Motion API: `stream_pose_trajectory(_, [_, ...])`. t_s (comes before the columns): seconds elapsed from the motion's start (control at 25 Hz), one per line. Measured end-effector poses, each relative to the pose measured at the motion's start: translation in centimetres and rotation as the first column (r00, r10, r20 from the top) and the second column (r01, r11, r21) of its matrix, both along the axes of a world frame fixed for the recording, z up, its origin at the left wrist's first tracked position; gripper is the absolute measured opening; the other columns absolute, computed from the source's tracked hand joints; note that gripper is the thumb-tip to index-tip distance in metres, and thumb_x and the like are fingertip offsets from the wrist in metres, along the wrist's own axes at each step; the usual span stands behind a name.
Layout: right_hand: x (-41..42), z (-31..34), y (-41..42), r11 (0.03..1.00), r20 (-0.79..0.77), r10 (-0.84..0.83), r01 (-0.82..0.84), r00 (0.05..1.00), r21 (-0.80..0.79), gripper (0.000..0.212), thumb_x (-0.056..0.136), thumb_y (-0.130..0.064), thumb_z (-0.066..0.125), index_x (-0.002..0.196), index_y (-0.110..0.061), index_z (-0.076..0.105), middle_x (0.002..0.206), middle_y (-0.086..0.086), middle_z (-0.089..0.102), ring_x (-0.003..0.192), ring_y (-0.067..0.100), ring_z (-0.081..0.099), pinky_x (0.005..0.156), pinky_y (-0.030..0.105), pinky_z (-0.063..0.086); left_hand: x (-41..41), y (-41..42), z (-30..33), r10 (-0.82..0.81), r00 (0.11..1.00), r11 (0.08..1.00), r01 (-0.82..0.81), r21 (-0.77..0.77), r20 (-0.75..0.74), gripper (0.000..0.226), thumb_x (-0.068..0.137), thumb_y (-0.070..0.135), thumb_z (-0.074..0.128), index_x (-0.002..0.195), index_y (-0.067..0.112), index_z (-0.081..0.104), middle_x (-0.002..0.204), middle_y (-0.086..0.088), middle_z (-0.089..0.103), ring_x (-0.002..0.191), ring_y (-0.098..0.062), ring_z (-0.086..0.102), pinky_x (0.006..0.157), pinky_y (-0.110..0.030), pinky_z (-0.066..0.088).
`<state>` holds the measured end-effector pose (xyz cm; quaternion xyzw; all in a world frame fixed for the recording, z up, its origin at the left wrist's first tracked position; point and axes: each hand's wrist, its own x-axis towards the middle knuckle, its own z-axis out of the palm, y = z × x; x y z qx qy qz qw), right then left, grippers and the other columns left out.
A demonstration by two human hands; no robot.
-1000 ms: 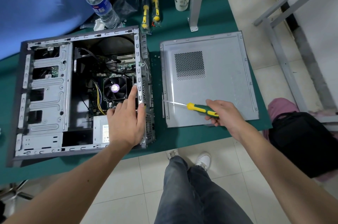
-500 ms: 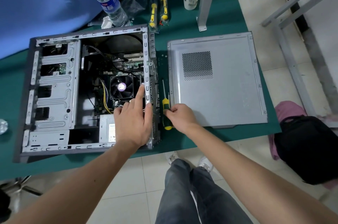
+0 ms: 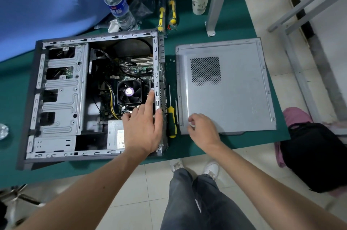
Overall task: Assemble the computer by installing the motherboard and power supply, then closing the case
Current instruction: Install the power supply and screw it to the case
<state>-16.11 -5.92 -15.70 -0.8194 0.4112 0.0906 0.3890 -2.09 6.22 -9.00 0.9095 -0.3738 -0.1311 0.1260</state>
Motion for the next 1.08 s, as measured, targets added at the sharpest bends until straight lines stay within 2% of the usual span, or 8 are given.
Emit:
stream_pose_trajectory(0.2, [-4.6, -1.1, -2.5, 0.924, -0.361, 0.272, -0.347, 0.892, -0.162, 0.027, 0.094, -0.028, 0.063, 0.116, -0.015, 0.054, 0.116, 0.004, 0.054, 0.107, 0.022, 0.047, 0.088, 0.029, 0.039, 0.2, -0.1, -0.1, 0.01, 1.0, 1.0, -0.011, -0.008, -0.016, 0.059, 0.101, 0.048, 0.016, 0.157, 0.028, 0.014, 0.11, 0.003, 0.066, 0.099, -0.019, 0.054, 0.094, -0.045, 0.033])
stream_pose_trajectory(0.32, [-4.7, -1.2, -2.6, 0.805, -0.447, 0.43, -0.557, 0.784, -0.203, 0.017, 0.096, -0.006, 0.054, 0.111, -0.012, 0.05, 0.112, 0.006, 0.054, 0.101, 0.022, 0.049, 0.073, 0.028, 0.03, 0.0, 0.1, -0.3, 0.013, 1.0, 1.0, -0.013, -0.017, -0.012, 0.059, 0.101, 0.048, 0.015, 0.157, 0.029, 0.014, 0.109, 0.004, 0.066, 0.099, -0.019, 0.054, 0.094, -0.044, 0.033])
stream_pose_trajectory(0.44, [-4.7, -0.3, -3.3, 0.676, -0.513, 0.543, -0.709, 0.664, -0.202, 0.048, 0.075, 0.014, 0.059, 0.115, -0.01, 0.045, 0.111, 0.008, 0.051, 0.098, 0.023, 0.05, 0.071, 0.029, 0.032, 0.1, 0.0, -0.4, 0.014, 1.0, 1.0, -0.014, -0.011, 0.001, 0.06, 0.1, 0.048, 0.014, 0.157, 0.028, 0.015, 0.107, 0.003, 0.066, 0.098, -0.021, 0.054, 0.093, -0.043, 0.032])
stream_pose_trajectory(0.56, [-5.9, 2.0, -3.5, 0.61, -0.534, 0.575, -0.76, 0.62, -0.225, 0.062, 0.061, 0.018, 0.054, 0.114, -0.012, 0.042, 0.109, 0.007, 0.048, 0.087, 0.021, 0.039, 0.071, 0.03, 0.029, 0.2, 0.2, -0.4, 0.006, 1.0, 1.0, -0.006, 0.004, 0.002, 0.059, 0.101, 0.046, 0.015, 0.157, 0.027, 0.017, 0.11, 0.001, 0.066, 0.099, -0.022, 0.055, 0.094, -0.044, 0.032])
stream_pose_trajectory(0.64, [-7.0, 4.2, -3.9, 0.585, -0.529, 0.58, -0.769, 0.62, -0.259, 0.067, 0.055, 0.018, 0.045, 0.113, -0.014, 0.041, 0.108, 0.006, 0.046, 0.084, 0.02, 0.031, 0.071, 0.031, 0.026, 0.2, 0.3, -0.5, 0.004, 1.0, 1.0, -0.004, 0.012, -0.006, 0.058, 0.103, 0.045, 0.019, 0.157, 0.027, 0.017, 0.114, 0.0, 0.066, 0.105, -0.023, 0.055, 0.096, -0.045, 0.033])
stream_pose_trajectory(0.76, [-7.5, 8.2, -5.1, 0.56, -0.499, 0.563, -0.748, 0.659, -0.356, 0.062, 0.061, 0.02, 0.048, 0.111, -0.015, 0.041, 0.108, 0.004, 0.045, 0.089, 0.022, 0.038, 0.071, 0.031, 0.03, 0.1, 0.4, -0.2, 0.001, 1.0, 1.0, -0.001, 0.002, -0.027, 0.057, 0.103, 0.044, 0.024, 0.158, 0.026, 0.019, 0.119, -0.002, 0.062, 0.111, -0.024, 0.054, 0.096, -0.046, 0.034])
stream_pose_trajectory(1.0, [-5.0, 16.6, -8.3, 0.663, -0.289, 0.505, -0.58, 0.813, -0.472, 0.003, 0.101, -0.013, 0.044, 0.102, -0.013, 0.047, 0.102, 0.007, 0.048, 0.093, 0.027, 0.047, 0.074, 0.037, 0.039, 0.9, -0.8, 2.9, 0.0, 0.98, 1.0, -0.003, -0.015, -0.198, 0.062, 0.099, 0.037, 0.051, 0.154, 0.025, 0.027, 0.131, -0.012, 0.046, 0.113, -0.026, 0.05, 0.099, -0.044, 0.043])
stream_pose_trajectory(1.08, [-4.5, 18.7, -9.2, 0.688, -0.228, 0.488, -0.532, 0.842, -0.493, 0.007, 0.103, -0.018, 0.043, 0.099, -0.014, 0.046, 0.101, 0.005, 0.048, 0.093, 0.026, 0.047, 0.077, 0.039, 0.041, 1.0, -2.3, 5.4, -0.106, 0.979, 0.993, 0.096, -0.065, -0.174, 0.075, 0.093, 0.035, 0.064, 0.155, 0.026, 0.023, 0.137, -0.01, 0.041, 0.117, -0.026, 0.049, 0.102, -0.04, 0.044])
